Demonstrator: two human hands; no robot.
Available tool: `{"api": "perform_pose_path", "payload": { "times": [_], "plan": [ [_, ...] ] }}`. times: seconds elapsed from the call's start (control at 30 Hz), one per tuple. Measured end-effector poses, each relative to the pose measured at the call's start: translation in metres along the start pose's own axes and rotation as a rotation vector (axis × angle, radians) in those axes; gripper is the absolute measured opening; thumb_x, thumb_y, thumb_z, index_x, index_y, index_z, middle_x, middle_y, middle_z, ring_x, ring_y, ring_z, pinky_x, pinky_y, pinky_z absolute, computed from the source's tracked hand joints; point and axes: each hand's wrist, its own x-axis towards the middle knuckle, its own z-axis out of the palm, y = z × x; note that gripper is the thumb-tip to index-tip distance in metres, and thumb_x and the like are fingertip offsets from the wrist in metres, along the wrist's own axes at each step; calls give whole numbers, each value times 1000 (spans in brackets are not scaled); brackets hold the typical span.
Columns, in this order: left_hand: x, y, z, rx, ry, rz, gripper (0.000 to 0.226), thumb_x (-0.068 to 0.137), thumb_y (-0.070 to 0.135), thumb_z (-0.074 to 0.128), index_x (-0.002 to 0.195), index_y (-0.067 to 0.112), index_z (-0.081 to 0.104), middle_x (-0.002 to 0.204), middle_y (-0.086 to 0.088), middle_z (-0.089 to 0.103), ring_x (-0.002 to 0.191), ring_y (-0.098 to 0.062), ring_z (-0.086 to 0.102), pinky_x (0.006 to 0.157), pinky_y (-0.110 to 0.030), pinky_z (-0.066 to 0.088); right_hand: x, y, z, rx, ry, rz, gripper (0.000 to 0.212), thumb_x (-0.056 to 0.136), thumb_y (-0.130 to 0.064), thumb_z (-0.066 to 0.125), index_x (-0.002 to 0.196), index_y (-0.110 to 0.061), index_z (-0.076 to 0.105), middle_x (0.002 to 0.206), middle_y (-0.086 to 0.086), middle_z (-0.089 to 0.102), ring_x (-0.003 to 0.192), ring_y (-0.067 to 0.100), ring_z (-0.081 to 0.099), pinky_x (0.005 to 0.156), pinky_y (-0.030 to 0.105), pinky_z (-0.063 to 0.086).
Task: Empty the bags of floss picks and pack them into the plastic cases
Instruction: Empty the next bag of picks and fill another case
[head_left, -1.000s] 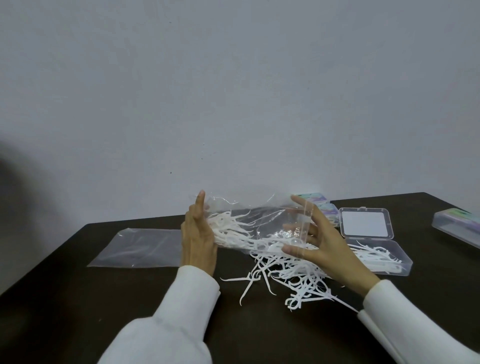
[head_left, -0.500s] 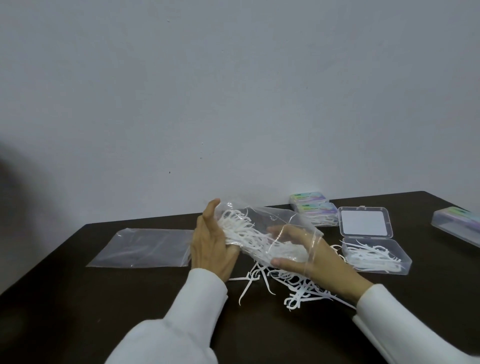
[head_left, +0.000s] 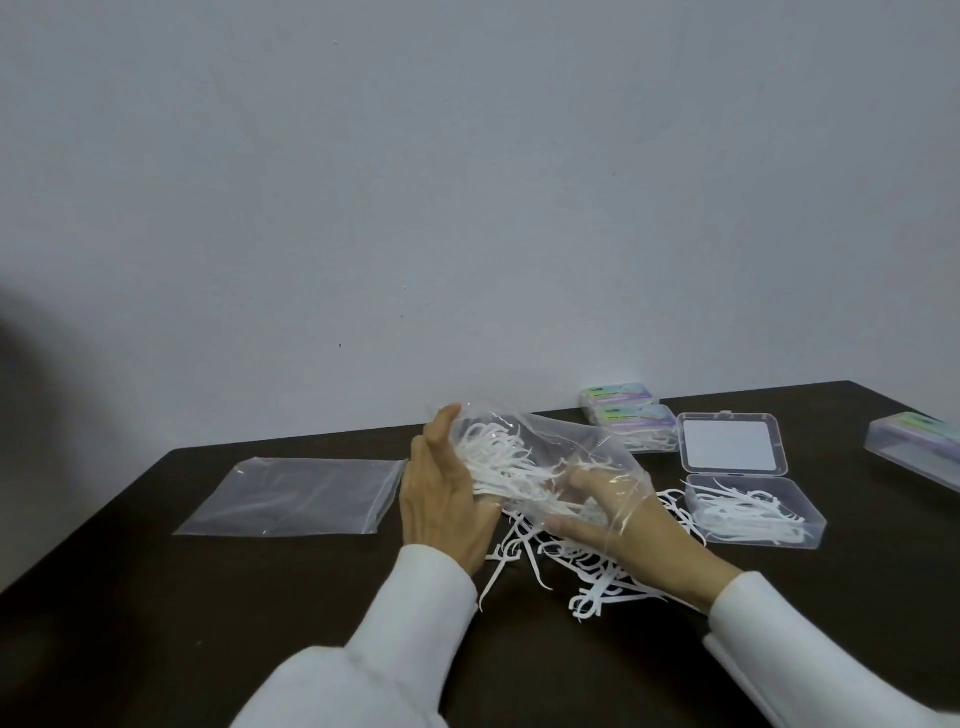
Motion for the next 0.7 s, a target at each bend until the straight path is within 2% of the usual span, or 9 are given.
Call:
{"api": "perform_pose_path", "payload": {
  "times": [0.07, 0.1, 0.13, 0.27, 0.33, 0.43, 0.5, 0.6, 0.7],
  "plan": [
    [-1, 0, -1, 13, 7, -9, 98, 60, -7, 73, 125, 35, 13, 106, -15, 52, 84, -28, 57, 75, -36, 48, 2, 4, 1, -9, 23, -8, 16, 83, -42, 63, 84, -48, 49, 114, -10, 60, 109, 7, 44, 96, 21, 31],
    [-1, 0, -2, 18, 10, -14, 97, 61, -8, 71, 125, 36, 13, 105, -14, 51, 84, -27, 55, 74, -34, 46, 3, 7, 1, -7, 32, 1, 15, 82, -44, 64, 84, -49, 51, 113, -10, 61, 112, 10, 46, 101, 30, 32],
    [0, -1, -3, 22, 8, -21, 96, 61, -9, 70, 124, 37, 13, 104, -13, 50, 83, -25, 53, 74, -32, 43, 3, 7, 1, 1, 28, 10, 13, 81, -43, 65, 87, -47, 54, 112, -10, 61, 111, 10, 48, 101, 34, 34],
    [3, -5, -7, 33, 12, -65, 92, 64, -5, 68, 124, 38, 12, 106, -12, 48, 86, -25, 52, 78, -35, 45, 5, 4, -4, 17, 29, -28, 24, 83, -32, 67, 104, -23, 66, 107, -8, 62, 93, -3, 56, 89, 20, 46],
    [5, -8, -10, 46, 31, -100, 89, 67, -4, 66, 122, 39, 11, 108, -12, 47, 89, -27, 53, 80, -40, 46, 6, 4, -8, -5, 44, -54, 26, 83, -32, 66, 107, -20, 66, 104, -10, 63, 91, -1, 58, 83, 14, 45],
    [9, -18, -16, 61, 82, -177, 87, 68, -7, 64, 120, 40, 12, 109, -14, 47, 92, -29, 53, 77, -38, 45, 6, 7, -12, -4, 75, -33, 23, 83, -31, 66, 105, -23, 67, 98, -19, 60, 90, -4, 56, 79, 8, 42],
    [12, -26, -19, 74, 124, -243, 88, 70, -7, 66, 125, 37, 11, 112, -16, 48, 95, -30, 54, 78, -37, 45, 6, 11, -15, -35, 105, -30, 18, 83, -30, 67, 101, -25, 68, 95, -20, 61, 90, -2, 57, 80, 14, 42],
    [18, -36, -24, 72, 167, -349, 86, 71, -9, 66, 134, 23, 16, 118, -19, 48, 102, -35, 55, 87, -45, 49, 7, 16, -16, -66, 124, -3, 18, 84, -31, 67, 102, -28, 67, 97, -21, 62, 91, -1, 57, 81, 16, 42],
    [21, -42, -28, 50, 227, -422, 85, 72, -8, 65, 133, 23, 15, 117, -19, 48, 100, -37, 56, 85, -49, 50, 8, 22, -15, -180, 93, 41, 18, 85, -33, 65, 103, -31, 67, 103, -15, 66, 95, 5, 58, 91, 25, 42]
  ]
}}
